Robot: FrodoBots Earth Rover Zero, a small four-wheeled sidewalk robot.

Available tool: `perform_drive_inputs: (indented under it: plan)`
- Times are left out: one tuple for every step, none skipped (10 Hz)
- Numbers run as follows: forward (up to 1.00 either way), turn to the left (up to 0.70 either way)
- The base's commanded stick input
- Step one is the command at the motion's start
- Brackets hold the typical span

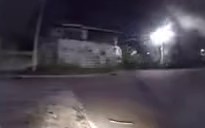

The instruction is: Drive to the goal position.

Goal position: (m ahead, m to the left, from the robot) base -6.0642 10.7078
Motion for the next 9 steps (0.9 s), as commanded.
perform_drive_inputs:
  plan:
    - [0.3,0.6]
    - [0.3,0.6]
    - [0.3,0.6]
    - [0.3,0.6]
    - [0.3,0.6]
    - [0.3,0.6]
    - [0.3,0.6]
    - [0.3,0.6]
    - [0.3,0.6]
